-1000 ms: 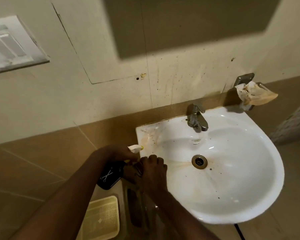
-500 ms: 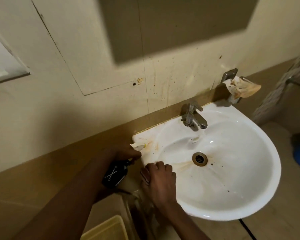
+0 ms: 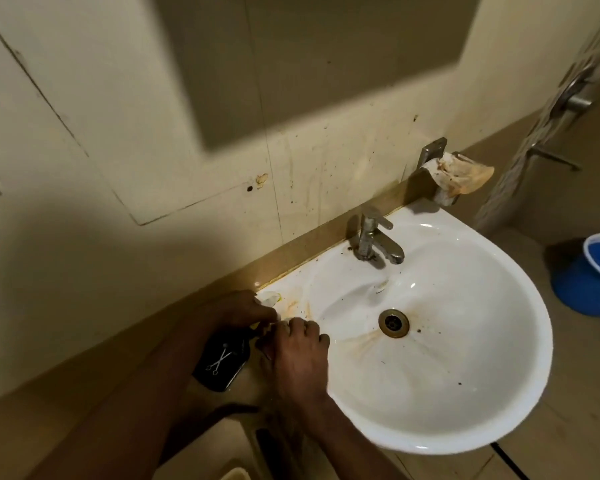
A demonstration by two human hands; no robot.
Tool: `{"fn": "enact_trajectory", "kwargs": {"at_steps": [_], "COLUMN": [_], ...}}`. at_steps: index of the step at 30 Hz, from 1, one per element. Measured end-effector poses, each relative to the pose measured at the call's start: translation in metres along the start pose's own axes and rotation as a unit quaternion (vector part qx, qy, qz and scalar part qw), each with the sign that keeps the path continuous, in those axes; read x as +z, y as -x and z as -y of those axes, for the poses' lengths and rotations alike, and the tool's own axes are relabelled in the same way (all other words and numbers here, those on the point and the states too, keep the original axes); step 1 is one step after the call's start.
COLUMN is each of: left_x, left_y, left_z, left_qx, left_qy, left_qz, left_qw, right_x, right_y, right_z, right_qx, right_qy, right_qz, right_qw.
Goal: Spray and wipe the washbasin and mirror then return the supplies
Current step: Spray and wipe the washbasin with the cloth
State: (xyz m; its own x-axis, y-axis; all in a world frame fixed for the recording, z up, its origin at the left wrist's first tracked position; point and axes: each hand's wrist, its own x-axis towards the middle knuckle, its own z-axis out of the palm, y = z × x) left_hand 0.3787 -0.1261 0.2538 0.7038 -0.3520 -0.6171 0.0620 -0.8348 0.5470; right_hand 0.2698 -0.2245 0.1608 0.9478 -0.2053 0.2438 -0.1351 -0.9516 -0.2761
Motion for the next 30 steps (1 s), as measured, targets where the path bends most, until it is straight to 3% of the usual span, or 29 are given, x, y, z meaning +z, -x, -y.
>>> {"fn": "enact_trajectory", "kwargs": {"at_steps": [3,5,10,13,14,18,21,25,28,30], "left_x": [-0.013,-0.020,-0.012,-0.004,-0.004,-0.005,-0.007,-0.010,-0.015,-0.018], "left_y": [0.000,-0.002,-0.006,-0.019,-0.021,-0.027,-0.032,-0.032,-0.029,-0.025], "left_z": [-0.010,-0.020,-0.047,-0.054,-0.059,-0.070,-0.077,-0.088,-0.094,-0.094], "left_qx": [0.062,0.061,0.012,0.026,0.024,-0.029,-0.023,-0.026,-0.003,-0.004], "left_qy": [0.038,0.038,0.036,0.002,-0.008,-0.054,0.022,-0.055,-0.076,-0.069], "left_qz": [-0.081,-0.095,-0.038,-0.106,-0.098,0.059,0.038,0.060,0.033,0.012], "left_qw": [0.994,0.993,0.999,0.994,0.995,0.996,0.999,0.996,0.997,0.998], "right_x": [-0.002,-0.003,0.001,-0.001,-0.002,-0.002,-0.003,-0.003,-0.006,-0.007], "right_y": [-0.057,-0.068,-0.006,-0.007,-0.009,-0.018,-0.024,-0.035,-0.076,-0.105], "right_z": [0.002,0.004,0.005,0.005,0.005,0.004,0.005,0.002,-0.007,-0.017], "right_qx": [0.096,0.143,0.141,0.152,0.155,0.168,0.170,0.182,0.198,0.209], "right_qy": [-0.051,-0.065,-0.076,-0.060,-0.063,-0.096,-0.088,-0.103,-0.081,-0.083], "right_qz": [0.020,0.023,0.015,0.011,0.016,0.008,-0.017,-0.031,-0.086,-0.063], "right_qw": [0.994,0.987,0.987,0.986,0.986,0.981,0.981,0.977,0.973,0.972]}}
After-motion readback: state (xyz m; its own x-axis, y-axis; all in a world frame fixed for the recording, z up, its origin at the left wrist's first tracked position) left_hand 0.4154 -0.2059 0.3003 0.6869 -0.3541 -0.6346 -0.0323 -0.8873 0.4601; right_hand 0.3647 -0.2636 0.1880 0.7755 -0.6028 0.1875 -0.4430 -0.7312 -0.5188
